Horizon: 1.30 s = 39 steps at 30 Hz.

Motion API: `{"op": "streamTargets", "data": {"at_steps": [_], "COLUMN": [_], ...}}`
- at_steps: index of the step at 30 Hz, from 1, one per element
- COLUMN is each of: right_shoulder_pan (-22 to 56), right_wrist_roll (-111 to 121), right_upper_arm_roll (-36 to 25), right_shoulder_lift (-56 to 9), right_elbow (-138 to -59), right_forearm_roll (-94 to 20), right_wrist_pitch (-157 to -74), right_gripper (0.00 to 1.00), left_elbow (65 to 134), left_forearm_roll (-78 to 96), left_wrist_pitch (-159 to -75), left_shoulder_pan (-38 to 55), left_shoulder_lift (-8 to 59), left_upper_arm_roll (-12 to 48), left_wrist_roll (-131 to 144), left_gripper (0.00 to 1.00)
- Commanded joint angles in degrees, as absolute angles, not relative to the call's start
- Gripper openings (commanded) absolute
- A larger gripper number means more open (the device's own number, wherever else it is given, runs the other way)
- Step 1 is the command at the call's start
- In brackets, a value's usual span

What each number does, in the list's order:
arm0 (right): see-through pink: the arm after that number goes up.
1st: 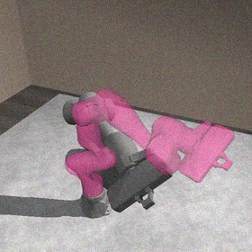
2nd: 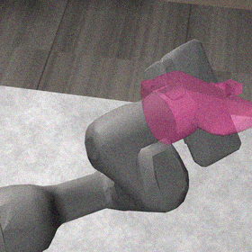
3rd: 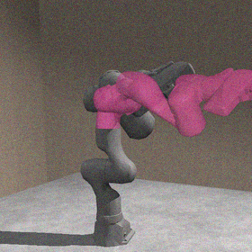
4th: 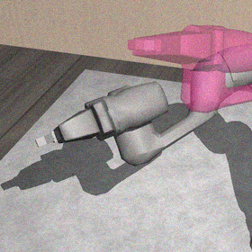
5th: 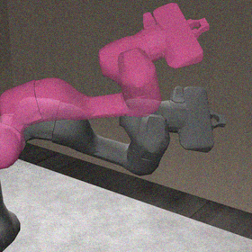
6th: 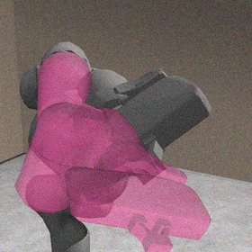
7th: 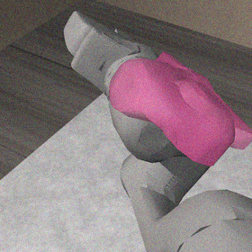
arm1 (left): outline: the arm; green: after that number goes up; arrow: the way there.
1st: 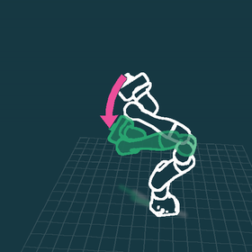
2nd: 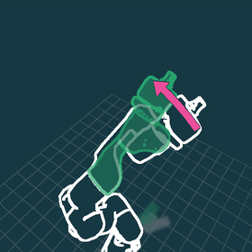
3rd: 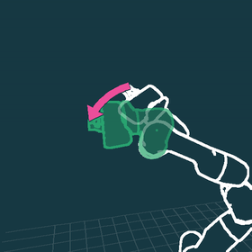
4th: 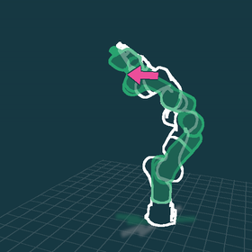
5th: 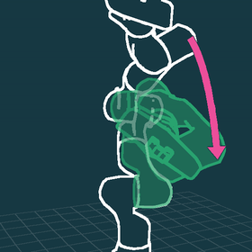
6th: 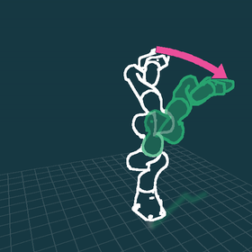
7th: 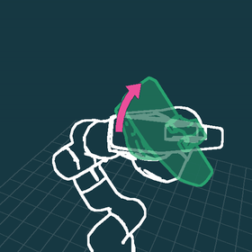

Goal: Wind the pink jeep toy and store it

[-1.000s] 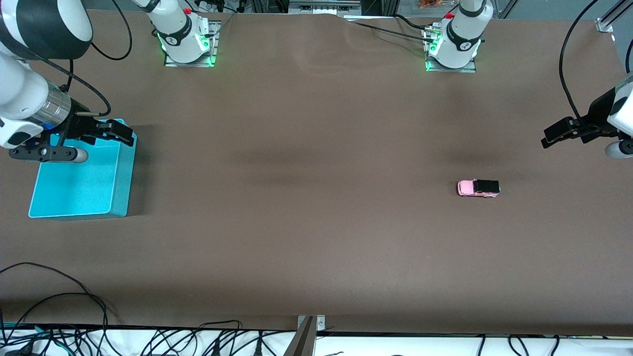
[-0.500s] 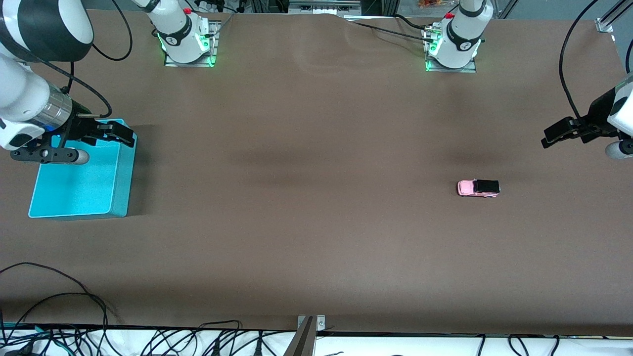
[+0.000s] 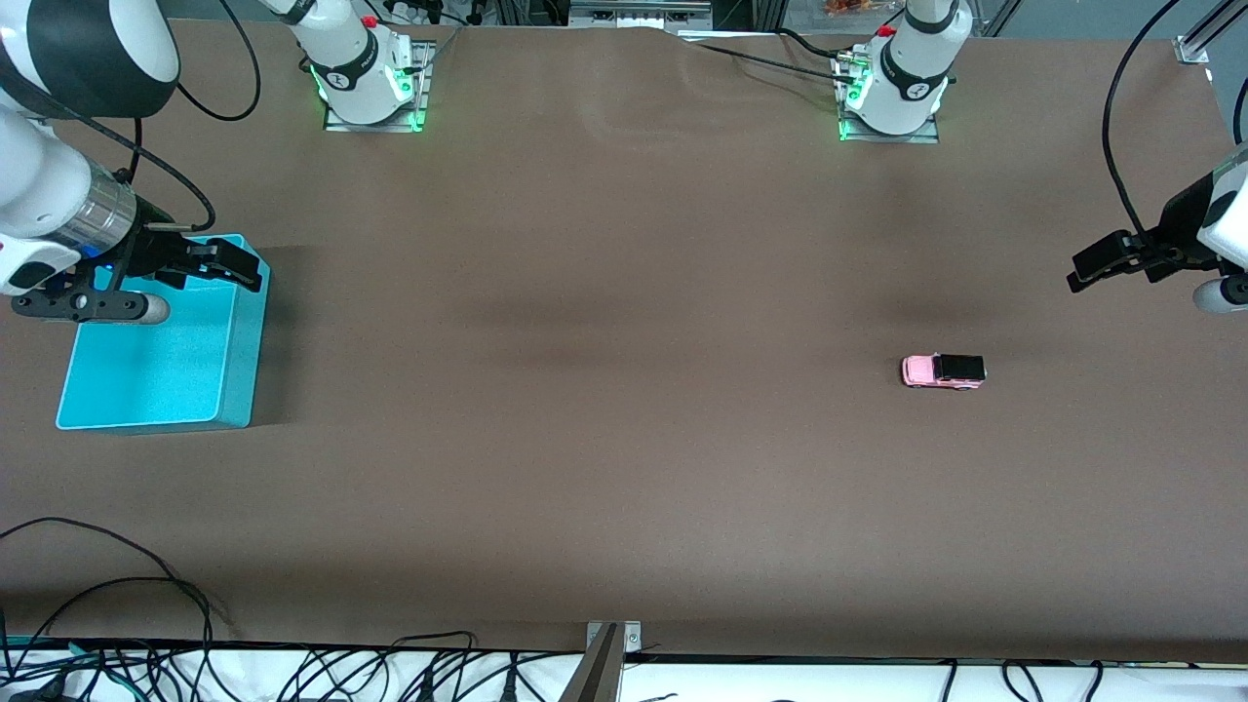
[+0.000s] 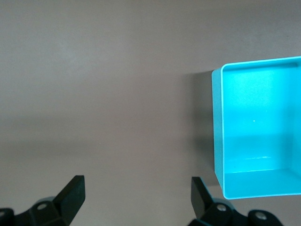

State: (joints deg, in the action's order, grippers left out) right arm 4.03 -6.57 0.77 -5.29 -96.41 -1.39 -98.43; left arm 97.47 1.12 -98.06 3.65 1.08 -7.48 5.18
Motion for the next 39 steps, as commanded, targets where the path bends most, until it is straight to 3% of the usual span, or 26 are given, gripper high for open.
{"op": "streamTargets", "data": {"at_steps": [1, 39], "right_shoulder_pan": [3.96, 4.04], "right_wrist_roll": [-6.5, -6.42], "right_upper_arm_roll": [0.79, 0.79], "right_shoulder_lift": [-6.06, -6.06], "right_elbow": [-94.75, -94.75], "right_forearm_roll": [-0.7, -0.62], "right_wrist_pitch": [-97.56, -97.38], "right_gripper": [1.0, 1.0], "left_elbow": [96.59, 95.62], "left_forearm_roll": [1.93, 1.85], "left_wrist_pitch": [-98.09, -98.09], "left_shoulder_pan": [3.52, 3.69], "left_shoulder_lift": [1.32, 1.67], "left_upper_arm_roll": [-7.73, -7.91], "left_wrist_roll": [3.78, 4.57], "left_gripper": [1.0, 1.0]}}
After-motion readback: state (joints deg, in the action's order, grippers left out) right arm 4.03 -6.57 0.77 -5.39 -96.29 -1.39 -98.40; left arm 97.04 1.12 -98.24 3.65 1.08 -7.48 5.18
